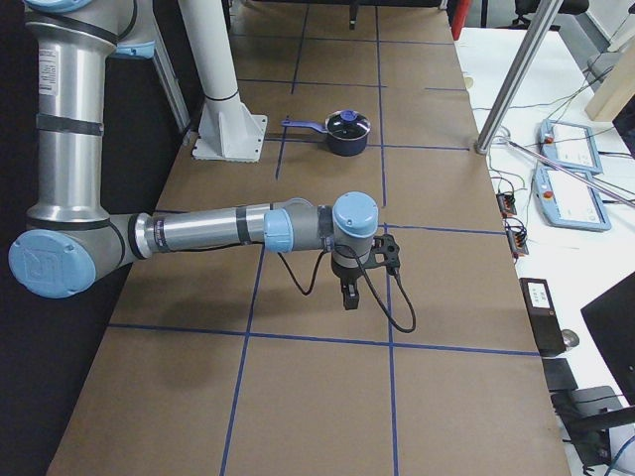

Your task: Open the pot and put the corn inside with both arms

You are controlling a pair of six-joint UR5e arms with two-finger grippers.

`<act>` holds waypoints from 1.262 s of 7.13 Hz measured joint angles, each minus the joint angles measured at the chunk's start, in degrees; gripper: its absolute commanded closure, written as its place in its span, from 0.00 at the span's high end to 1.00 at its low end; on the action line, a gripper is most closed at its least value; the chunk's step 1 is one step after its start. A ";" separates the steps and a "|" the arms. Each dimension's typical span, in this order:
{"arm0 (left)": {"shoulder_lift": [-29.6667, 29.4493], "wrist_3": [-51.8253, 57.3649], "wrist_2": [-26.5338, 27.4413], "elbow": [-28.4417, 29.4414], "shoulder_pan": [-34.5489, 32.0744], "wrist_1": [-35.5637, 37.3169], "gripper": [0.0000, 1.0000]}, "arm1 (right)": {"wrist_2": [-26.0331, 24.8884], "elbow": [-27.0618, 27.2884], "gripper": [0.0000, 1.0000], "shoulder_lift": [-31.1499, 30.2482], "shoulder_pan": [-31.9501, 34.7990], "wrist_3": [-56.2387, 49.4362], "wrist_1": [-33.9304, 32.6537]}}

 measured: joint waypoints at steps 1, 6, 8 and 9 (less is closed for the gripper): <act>-6.18 -6.87 5.11 -1.06 7.21 1.83 1.00 | 0.11 -0.08 1.00 -0.18 -0.03 -0.05 0.13; -33.64 -13.07 17.52 17.05 20.02 12.46 1.00 | 0.14 -0.21 1.00 -0.43 -0.25 0.09 0.27; -38.92 -14.62 17.69 24.89 20.35 10.22 1.00 | 0.17 -0.20 1.00 -0.44 -0.66 0.02 0.26; -40.91 -16.03 17.76 28.53 20.80 7.84 1.00 | 0.13 -0.24 1.00 -0.44 -0.89 -0.02 0.28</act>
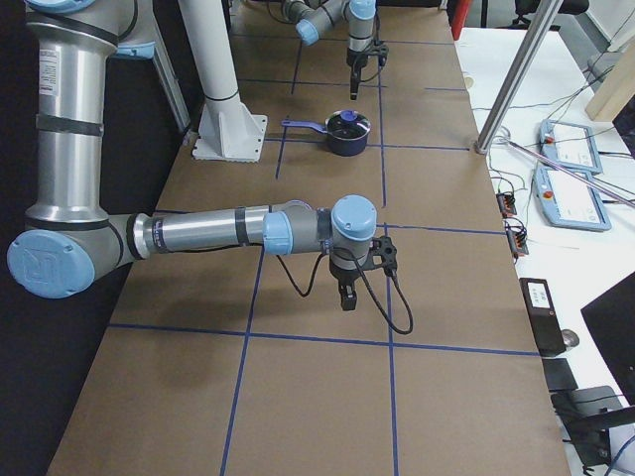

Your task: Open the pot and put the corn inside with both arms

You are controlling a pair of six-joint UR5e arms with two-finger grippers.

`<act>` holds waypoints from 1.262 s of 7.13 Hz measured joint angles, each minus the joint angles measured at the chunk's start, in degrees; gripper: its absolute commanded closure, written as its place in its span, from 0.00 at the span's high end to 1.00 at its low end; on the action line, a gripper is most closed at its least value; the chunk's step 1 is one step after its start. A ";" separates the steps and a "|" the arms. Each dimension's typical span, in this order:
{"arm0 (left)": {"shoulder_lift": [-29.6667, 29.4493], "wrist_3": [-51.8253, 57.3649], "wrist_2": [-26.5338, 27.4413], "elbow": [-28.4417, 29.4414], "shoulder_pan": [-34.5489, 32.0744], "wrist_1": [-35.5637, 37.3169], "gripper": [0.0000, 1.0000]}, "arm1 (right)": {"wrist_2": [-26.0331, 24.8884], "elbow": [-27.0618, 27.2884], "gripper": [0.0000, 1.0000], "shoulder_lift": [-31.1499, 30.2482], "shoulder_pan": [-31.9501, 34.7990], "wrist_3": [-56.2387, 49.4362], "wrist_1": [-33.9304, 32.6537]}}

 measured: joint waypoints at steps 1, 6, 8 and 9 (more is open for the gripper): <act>-1.75 -0.96 0.46 3.16 0.52 -1.63 1.00 | -0.05 -0.03 1.00 0.01 -0.21 0.00 0.03; -3.30 -1.95 1.97 7.20 3.25 -2.78 1.00 | -0.33 -0.07 1.00 0.07 -1.83 0.43 0.10; -3.39 -2.52 2.05 7.83 4.07 -3.31 1.00 | -0.41 -0.11 1.00 0.01 -2.15 0.47 0.08; -3.46 -2.93 2.06 8.26 4.28 -3.96 1.00 | -0.43 -0.16 1.00 0.02 -2.27 0.51 0.04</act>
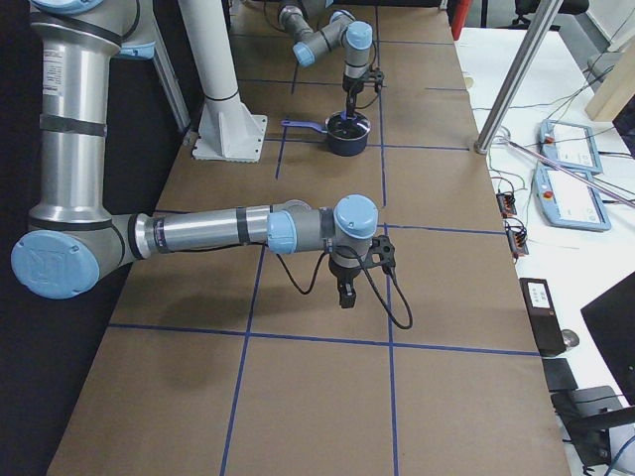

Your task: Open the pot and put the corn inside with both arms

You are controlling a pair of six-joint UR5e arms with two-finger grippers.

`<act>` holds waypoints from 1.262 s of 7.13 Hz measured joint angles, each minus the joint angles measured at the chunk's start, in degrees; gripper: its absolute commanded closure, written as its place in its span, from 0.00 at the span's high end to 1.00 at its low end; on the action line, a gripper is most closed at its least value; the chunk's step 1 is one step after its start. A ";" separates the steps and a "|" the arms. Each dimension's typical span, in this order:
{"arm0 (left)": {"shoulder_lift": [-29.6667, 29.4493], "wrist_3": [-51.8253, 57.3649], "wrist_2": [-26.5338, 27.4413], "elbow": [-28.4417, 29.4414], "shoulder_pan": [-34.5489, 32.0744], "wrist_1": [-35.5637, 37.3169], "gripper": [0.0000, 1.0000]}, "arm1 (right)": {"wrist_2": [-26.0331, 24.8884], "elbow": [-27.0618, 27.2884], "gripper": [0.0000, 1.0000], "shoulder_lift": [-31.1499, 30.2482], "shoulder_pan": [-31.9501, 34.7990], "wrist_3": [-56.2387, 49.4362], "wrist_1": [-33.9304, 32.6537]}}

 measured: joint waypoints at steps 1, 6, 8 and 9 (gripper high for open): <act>0.03 -0.22 0.00 0.28 0.11 -0.56 0.97 | -0.01 -0.03 1.00 0.01 -0.08 0.02 -0.02; -0.06 -0.34 0.01 0.39 0.20 -0.95 0.10 | -0.07 -0.01 1.00 0.06 -0.36 0.01 0.05; -0.05 -0.40 0.03 -0.86 0.04 -0.63 0.08 | -0.09 -0.11 1.00 0.06 -0.41 -0.05 0.06; 0.11 -0.44 0.06 -3.26 -0.33 0.31 0.08 | -0.10 -0.14 1.00 0.06 -0.46 -0.04 0.06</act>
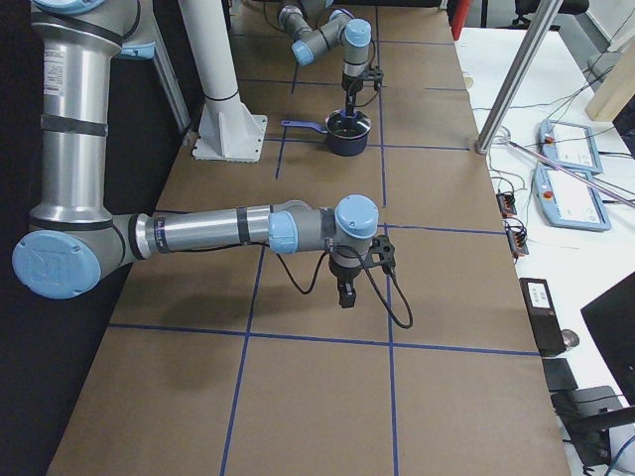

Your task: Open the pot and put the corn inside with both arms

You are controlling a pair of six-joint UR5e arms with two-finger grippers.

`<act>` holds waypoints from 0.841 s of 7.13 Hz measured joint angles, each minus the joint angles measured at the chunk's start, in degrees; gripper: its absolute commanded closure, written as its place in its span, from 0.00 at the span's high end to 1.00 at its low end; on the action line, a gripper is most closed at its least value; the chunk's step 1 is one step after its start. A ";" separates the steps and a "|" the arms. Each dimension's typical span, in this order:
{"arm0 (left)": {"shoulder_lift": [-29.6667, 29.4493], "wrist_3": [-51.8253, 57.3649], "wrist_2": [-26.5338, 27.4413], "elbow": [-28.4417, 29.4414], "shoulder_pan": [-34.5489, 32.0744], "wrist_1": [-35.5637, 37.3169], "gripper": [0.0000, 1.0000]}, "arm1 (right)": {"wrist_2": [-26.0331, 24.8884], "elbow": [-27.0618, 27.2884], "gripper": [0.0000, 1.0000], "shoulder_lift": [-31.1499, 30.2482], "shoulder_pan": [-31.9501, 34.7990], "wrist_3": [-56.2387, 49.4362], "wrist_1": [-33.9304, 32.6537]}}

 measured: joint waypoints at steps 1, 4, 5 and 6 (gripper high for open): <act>0.36 -0.02 0.02 -3.22 -0.67 1.82 0.08 | 0.00 0.01 1.00 0.03 -0.09 0.04 0.00; 10.60 1.79 -0.11 -16.78 -3.58 4.75 0.08 | 0.51 0.28 1.00 0.28 -4.03 2.93 3.16; 16.03 4.66 -0.18 -20.97 -4.27 4.24 0.08 | 0.57 0.31 1.00 0.30 -6.14 7.31 6.97; 20.82 6.99 -0.22 -23.22 -4.67 2.57 0.08 | 0.62 0.33 1.00 0.22 -7.65 11.59 10.85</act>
